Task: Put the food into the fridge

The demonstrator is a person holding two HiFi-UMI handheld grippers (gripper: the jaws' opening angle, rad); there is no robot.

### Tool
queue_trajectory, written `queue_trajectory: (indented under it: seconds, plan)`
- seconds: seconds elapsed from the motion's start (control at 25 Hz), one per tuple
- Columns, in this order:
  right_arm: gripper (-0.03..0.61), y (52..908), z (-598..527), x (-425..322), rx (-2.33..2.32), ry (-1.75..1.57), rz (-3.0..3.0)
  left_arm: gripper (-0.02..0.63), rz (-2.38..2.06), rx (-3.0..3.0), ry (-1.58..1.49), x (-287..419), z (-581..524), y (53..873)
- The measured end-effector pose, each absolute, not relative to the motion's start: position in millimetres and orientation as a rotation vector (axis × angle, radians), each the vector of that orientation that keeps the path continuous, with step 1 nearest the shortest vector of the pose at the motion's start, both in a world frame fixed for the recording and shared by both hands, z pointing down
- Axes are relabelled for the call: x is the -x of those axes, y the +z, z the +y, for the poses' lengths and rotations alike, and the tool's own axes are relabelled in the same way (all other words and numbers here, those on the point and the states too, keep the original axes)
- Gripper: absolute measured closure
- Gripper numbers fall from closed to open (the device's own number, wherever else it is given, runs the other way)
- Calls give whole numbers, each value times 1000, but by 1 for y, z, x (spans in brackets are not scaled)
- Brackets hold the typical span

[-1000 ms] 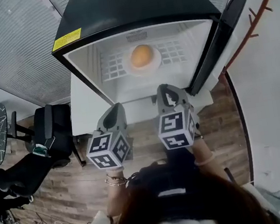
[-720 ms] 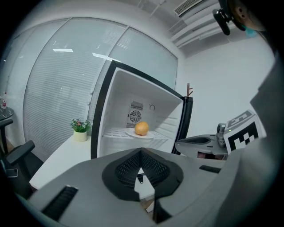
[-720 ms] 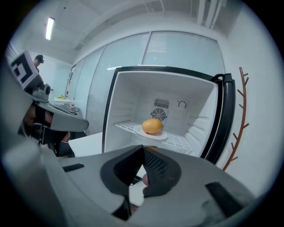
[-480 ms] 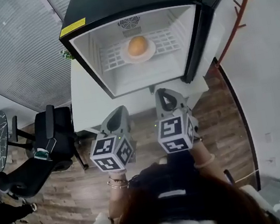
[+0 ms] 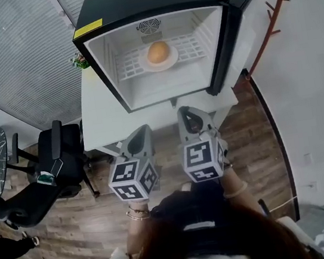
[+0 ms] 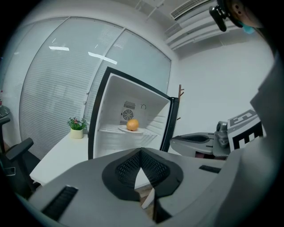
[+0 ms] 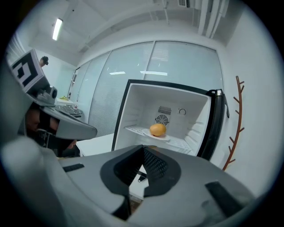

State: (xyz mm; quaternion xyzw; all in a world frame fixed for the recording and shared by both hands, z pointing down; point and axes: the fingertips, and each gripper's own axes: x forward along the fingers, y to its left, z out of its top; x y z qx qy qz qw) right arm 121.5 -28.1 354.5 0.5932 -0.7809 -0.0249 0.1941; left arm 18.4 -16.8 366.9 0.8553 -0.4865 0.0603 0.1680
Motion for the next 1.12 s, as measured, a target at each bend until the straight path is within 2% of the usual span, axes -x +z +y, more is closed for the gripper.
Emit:
queue_trajectory:
  seconds: [1.12]
  plan:
    - [581, 347, 93, -171, -1507, 214, -2510, 614, -1405, -2370, 139, -94, 83, 370]
